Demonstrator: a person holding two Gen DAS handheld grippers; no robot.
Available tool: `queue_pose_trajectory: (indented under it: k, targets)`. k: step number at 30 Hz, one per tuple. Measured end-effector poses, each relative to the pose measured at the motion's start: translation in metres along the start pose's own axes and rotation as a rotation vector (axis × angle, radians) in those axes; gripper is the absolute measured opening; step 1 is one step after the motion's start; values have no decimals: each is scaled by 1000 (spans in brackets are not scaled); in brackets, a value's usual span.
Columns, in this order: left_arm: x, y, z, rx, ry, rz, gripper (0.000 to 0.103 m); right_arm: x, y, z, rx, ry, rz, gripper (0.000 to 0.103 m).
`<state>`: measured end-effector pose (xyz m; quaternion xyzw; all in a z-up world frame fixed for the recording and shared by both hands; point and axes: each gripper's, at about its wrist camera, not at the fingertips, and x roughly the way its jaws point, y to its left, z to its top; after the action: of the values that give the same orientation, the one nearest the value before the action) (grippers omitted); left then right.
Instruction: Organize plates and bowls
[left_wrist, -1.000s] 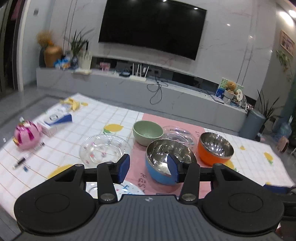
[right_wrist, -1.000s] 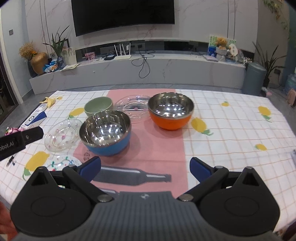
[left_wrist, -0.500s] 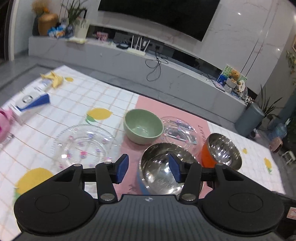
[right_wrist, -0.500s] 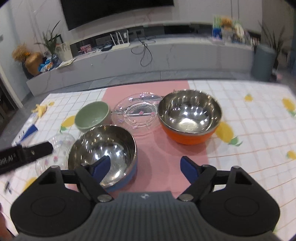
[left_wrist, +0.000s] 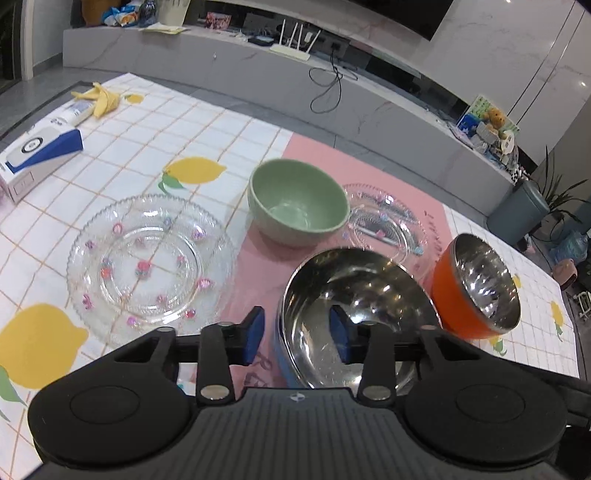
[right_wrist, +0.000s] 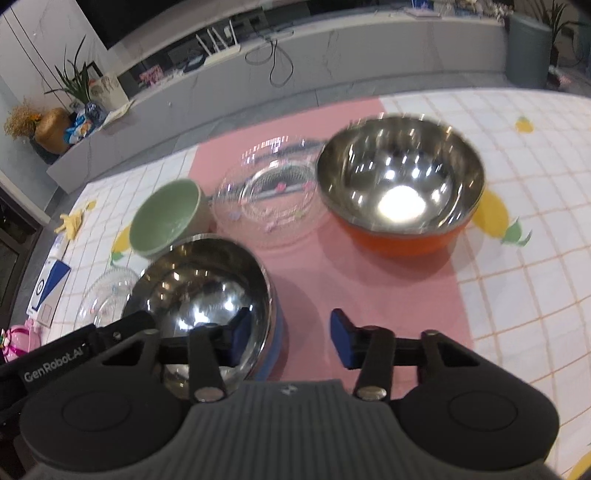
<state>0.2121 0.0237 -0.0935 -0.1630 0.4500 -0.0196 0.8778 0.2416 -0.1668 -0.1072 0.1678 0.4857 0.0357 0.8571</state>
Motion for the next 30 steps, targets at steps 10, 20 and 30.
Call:
queue_pose_trajectory:
  k: [10, 20, 30]
  targets:
    - [-6, -9, 2, 22, -8, 27, 10, -1, 2, -5, 50, 11, 8, 11]
    - [-58, -20, -14, 14, -54, 3, 10, -53, -5, -21, 59, -34, 38, 12]
    - [-106, -29, -49, 2, -84, -30, 10, -115, -21, -61, 88, -71, 74, 13]
